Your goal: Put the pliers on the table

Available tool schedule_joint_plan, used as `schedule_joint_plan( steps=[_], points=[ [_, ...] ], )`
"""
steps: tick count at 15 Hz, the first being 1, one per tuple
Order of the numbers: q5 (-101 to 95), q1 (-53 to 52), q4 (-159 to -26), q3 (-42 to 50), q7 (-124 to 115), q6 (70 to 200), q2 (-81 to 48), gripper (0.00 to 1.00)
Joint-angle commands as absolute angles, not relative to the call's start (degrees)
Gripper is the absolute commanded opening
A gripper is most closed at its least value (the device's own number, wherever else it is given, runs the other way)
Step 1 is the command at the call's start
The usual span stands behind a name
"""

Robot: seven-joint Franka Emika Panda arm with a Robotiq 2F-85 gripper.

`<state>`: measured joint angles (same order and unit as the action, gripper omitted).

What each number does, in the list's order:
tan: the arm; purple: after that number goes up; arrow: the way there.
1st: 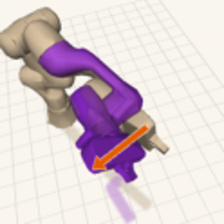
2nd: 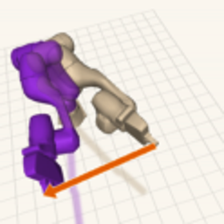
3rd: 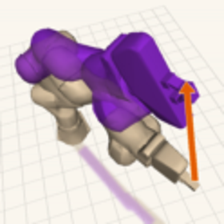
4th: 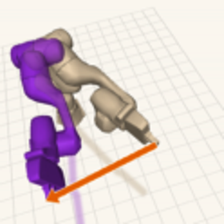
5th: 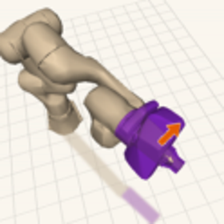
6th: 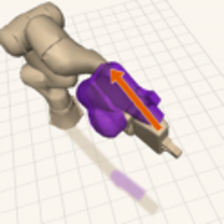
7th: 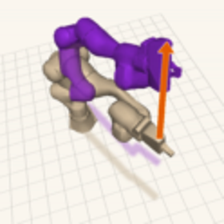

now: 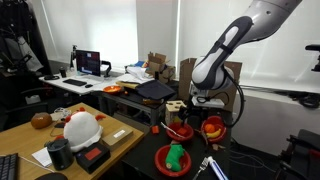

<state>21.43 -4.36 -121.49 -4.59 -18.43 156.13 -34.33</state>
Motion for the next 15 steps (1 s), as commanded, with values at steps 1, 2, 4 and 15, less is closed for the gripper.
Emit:
schedule_joint_plan(
  steps=[1,2,4,15],
  points=[
    [24.9,-5.5,-128.8,-2.9,-25.4,161.6,-33.0,1.00],
    [25.7,-5.7,-130.3,-2.4,-27.2,162.6,-33.2,1.00],
    [25.7,-7.5,-132.0,0.1,-32.5,163.3,-33.8,1.00],
    [33.7,-2.6,-128.1,-0.7,-39.2,162.7,-43.1,1.00]
  ],
)
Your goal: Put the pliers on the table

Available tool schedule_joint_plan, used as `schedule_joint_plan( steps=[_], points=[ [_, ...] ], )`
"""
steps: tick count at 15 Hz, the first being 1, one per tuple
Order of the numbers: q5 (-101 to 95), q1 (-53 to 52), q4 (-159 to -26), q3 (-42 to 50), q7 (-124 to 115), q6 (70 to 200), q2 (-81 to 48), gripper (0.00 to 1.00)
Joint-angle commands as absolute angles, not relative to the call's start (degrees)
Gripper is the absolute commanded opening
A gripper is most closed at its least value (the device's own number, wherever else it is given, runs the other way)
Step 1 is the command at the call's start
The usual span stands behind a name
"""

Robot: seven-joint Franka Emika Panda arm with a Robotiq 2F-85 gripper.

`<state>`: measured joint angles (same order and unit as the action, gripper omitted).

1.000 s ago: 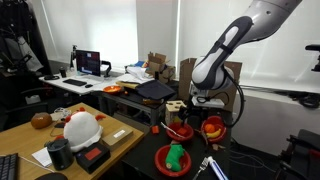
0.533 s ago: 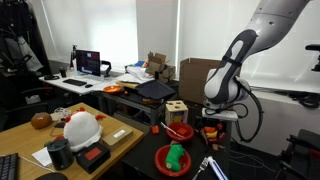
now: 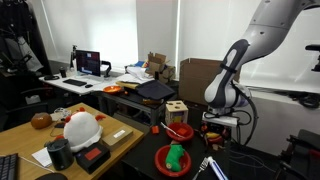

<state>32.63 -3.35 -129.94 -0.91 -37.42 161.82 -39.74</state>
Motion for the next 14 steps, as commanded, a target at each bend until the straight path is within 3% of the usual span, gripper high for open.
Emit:
schedule_joint_plan(
  steps=[1,8,14],
  points=[
    [33.3,-3.0,-127.5,0.1,-39.7,162.8,-44.2,1.00],
    [28.3,-6.8,-118.9,6.6,-42.7,162.8,-50.2,1.00],
    [25.9,-4.6,-112.6,5.4,-42.6,160.9,-57.2,1.00]
  ],
)
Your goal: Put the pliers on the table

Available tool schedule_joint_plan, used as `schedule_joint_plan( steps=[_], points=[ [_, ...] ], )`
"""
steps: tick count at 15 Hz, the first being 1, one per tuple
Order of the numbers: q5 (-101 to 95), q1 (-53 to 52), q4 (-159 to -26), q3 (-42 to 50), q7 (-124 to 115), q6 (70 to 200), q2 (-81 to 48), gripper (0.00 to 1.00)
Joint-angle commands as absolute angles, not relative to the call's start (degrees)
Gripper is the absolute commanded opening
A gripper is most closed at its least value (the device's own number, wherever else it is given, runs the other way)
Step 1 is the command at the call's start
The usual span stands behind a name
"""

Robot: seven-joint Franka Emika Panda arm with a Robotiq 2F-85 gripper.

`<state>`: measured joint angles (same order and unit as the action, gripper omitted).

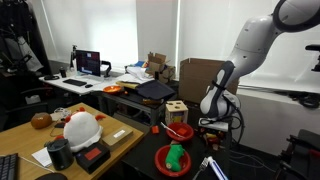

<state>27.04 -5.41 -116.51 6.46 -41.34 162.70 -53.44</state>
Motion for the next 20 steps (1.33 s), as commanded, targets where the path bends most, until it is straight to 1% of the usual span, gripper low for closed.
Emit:
schedule_joint_plan(
  steps=[1,6,11,12,13,14,15,16,18,20],
  points=[
    [25.9,-4.6,-111.3,5.1,-42.7,160.5,-58.4,1.00],
    [23.9,-7.0,-105.0,6.5,-43.9,158.1,-63.1,1.00],
    [20.7,-8.2,-103.7,8.4,-45.5,154.6,-62.9,1.00],
    [20.4,-8.5,-103.9,8.6,-45.5,154.6,-62.7,0.75],
    [19.9,-8.7,-104.1,8.9,-45.5,154.7,-62.6,0.72],
    [19.4,-8.9,-104.3,9.1,-45.6,154.1,-62.4,0.67],
    [19.0,-9.0,-104.4,9.4,-45.7,153.4,-62.2,0.60],
    [18.7,-9.1,-104.6,9.5,-45.8,152.7,-61.9,0.51],
    [17.9,-9.1,-105.2,9.7,-46.1,151.7,-61.2,0.38],
    [17.4,-9.1,-105.7,10.0,-46.3,151.0,-60.6,0.23]
  ],
)
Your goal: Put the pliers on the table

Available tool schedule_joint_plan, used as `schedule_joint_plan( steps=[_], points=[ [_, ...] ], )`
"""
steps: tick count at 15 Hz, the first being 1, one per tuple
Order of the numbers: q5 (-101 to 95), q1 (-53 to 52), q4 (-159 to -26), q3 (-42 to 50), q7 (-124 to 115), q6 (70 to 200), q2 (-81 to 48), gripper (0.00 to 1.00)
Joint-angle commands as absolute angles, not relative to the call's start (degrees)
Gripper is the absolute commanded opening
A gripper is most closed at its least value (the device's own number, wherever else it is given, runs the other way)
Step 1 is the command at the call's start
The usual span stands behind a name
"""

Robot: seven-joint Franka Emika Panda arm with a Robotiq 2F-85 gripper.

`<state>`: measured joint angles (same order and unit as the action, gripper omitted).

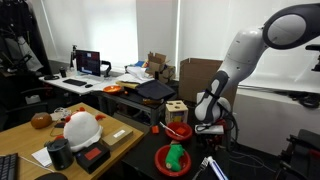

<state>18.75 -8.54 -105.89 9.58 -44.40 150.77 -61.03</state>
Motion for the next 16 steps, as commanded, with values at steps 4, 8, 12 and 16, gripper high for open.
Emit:
schedule_joint_plan(
  steps=[4,8,12,16],
  points=[
    [17.1,-9.2,-106.6,10.2,-46.1,151.7,-58.9,0.01],
    [16.9,-9.7,-106.7,10.3,-46.2,151.9,-58.1,0.05],
    [16.8,-10.6,-107.5,10.7,-47.1,150.5,-56.8,0.05],
    [16.2,-12.6,-109.3,12.3,-49.6,150.0,-54.7,0.05]
  ],
)
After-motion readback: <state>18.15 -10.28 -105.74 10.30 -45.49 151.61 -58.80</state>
